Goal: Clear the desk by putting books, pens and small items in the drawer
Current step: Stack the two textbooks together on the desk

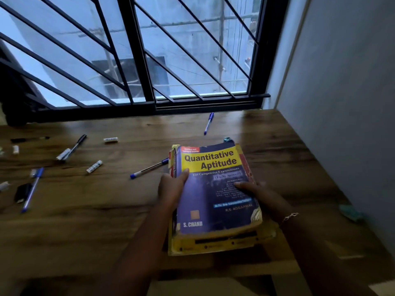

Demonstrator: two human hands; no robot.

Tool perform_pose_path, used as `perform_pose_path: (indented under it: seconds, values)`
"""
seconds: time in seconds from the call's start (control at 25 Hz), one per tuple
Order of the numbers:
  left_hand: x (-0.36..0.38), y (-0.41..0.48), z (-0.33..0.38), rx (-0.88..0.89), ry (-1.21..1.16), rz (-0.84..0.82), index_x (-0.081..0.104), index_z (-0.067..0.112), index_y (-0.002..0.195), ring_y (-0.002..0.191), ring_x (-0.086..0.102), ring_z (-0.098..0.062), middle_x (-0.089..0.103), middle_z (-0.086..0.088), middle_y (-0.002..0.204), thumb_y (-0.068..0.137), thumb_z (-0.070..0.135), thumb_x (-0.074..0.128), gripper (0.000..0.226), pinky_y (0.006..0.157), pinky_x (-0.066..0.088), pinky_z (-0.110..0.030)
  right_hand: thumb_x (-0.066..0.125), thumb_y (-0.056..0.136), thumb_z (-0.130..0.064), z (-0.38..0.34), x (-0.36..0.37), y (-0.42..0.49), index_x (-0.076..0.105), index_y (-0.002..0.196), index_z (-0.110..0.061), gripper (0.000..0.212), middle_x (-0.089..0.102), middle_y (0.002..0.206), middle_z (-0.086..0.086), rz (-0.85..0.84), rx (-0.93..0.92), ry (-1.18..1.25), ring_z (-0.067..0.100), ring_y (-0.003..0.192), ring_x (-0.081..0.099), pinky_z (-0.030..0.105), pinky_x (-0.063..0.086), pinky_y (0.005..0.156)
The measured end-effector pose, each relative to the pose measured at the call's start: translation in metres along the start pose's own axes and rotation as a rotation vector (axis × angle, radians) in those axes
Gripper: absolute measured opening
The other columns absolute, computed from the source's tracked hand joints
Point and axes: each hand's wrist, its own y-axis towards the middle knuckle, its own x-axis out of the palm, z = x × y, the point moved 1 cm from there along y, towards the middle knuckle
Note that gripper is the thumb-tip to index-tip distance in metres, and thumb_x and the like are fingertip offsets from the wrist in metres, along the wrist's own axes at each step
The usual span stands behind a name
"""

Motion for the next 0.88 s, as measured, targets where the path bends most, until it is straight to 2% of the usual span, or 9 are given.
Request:
perform_pose_path:
  seconds: [0.12,0.24,0.32,0.4,0.52,0.64,0.76,0.84,0.88]
  values:
    - [-0.005,-0.016,0.008,0.047,0.175,0.059,0.064,0.011,0.105,0.093,0.065,-0.031,0.069,-0.013,0.102,0.044,0.078,0.059,0.090,0.085,0.054,-0.046,0.072,0.062,-0.045,-0.003,0.002,-0.005,0.061,0.108,-0.005,0.062,0.072,0.096,0.016,0.075,-0.030,-0.165,0.030,0.088,0.070,0.049,0.052,0.089]
    - [-0.011,-0.028,0.013,0.085,0.405,0.107,0.063,0.009,0.109,0.105,0.058,-0.033,0.063,-0.015,0.111,0.062,0.077,0.054,0.083,0.090,0.049,-0.041,0.061,0.069,-0.064,-0.011,0.005,-0.014,0.068,0.079,-0.012,0.053,0.070,0.071,0.006,0.285,-0.084,-0.693,0.020,0.065,0.068,0.027,0.052,0.060]
    - [-0.014,-0.034,0.011,0.116,0.356,0.078,0.063,0.011,0.111,0.102,0.061,-0.030,0.065,-0.014,0.111,0.052,0.083,0.047,0.094,0.089,0.051,-0.044,0.056,0.075,-0.064,-0.015,0.008,-0.019,0.066,0.071,-0.013,0.052,0.067,0.064,0.005,0.380,-0.133,-0.836,0.017,0.058,0.064,0.024,0.045,0.051]
    - [-0.018,-0.039,0.001,0.127,0.307,0.070,0.062,0.013,0.111,0.098,0.063,-0.026,0.066,-0.011,0.109,0.048,0.083,0.046,0.096,0.087,0.053,-0.045,0.055,0.079,-0.060,-0.011,0.009,-0.019,0.066,0.075,-0.010,0.051,0.067,0.068,0.008,0.397,-0.183,-0.817,0.020,0.061,0.065,0.029,0.050,0.057]
    - [-0.026,-0.057,-0.004,0.120,0.213,0.063,0.051,0.011,0.125,0.103,0.062,-0.024,0.061,-0.009,0.120,0.071,0.064,0.061,0.076,0.088,0.053,-0.044,0.052,0.087,-0.047,-0.001,0.004,-0.020,0.064,0.090,-0.005,0.044,0.068,0.086,0.012,0.419,-0.219,-0.678,0.025,0.076,0.063,0.034,0.049,0.069]
    - [-0.035,-0.062,-0.013,0.118,0.145,0.147,0.045,0.007,0.132,0.109,0.058,-0.022,0.058,-0.010,0.124,0.087,0.043,0.058,0.059,0.087,0.048,-0.031,0.047,0.094,-0.038,0.008,0.002,-0.033,0.062,0.097,0.000,0.040,0.062,0.086,0.011,0.519,-0.262,-0.581,0.022,0.078,0.056,0.030,0.038,0.067]
    - [-0.041,-0.089,-0.015,0.167,0.032,0.331,0.054,0.003,0.121,0.095,0.057,-0.014,0.063,-0.011,0.113,0.091,0.031,0.056,0.041,0.077,0.043,-0.024,0.046,0.094,-0.036,0.030,0.013,-0.059,0.062,0.083,-0.002,0.040,0.061,0.074,0.011,0.729,-0.472,-0.449,0.018,0.069,0.057,0.033,0.043,0.062]
    - [-0.044,-0.114,-0.015,0.361,-0.081,0.456,0.062,0.004,0.101,0.084,0.057,-0.015,0.065,-0.009,0.095,0.091,0.023,0.056,0.023,0.074,0.047,-0.028,0.044,0.095,-0.033,0.046,0.032,-0.077,0.057,0.070,-0.016,0.033,0.057,0.064,-0.004,0.821,-0.573,-0.284,0.001,0.058,0.052,0.022,0.041,0.058]
    - [-0.042,-0.129,-0.019,0.469,-0.101,0.447,0.063,0.010,0.092,0.079,0.058,-0.016,0.064,-0.005,0.085,0.089,0.024,0.055,0.016,0.070,0.047,-0.028,0.043,0.094,-0.036,0.054,0.043,-0.085,0.052,0.066,-0.023,0.032,0.053,0.059,-0.011,0.835,-0.599,-0.216,-0.002,0.054,0.049,0.016,0.038,0.056]
